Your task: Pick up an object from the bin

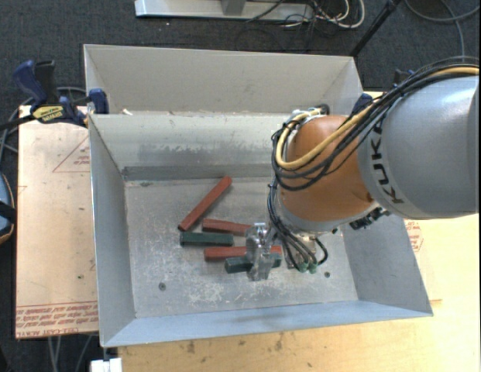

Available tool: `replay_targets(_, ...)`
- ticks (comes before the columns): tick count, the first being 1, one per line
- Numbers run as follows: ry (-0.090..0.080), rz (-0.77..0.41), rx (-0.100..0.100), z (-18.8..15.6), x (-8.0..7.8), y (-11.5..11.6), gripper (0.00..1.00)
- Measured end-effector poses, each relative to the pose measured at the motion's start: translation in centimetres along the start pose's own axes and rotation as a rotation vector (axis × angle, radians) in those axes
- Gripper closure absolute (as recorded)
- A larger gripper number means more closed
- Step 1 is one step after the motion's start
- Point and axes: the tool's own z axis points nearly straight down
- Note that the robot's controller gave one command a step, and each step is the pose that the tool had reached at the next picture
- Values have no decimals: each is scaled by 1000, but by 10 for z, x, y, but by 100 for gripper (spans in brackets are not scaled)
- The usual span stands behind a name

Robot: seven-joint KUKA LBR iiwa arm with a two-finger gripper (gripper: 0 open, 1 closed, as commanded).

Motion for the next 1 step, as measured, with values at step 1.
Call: replay_targets(1, 0, 0, 0, -14, 0, 0, 100)
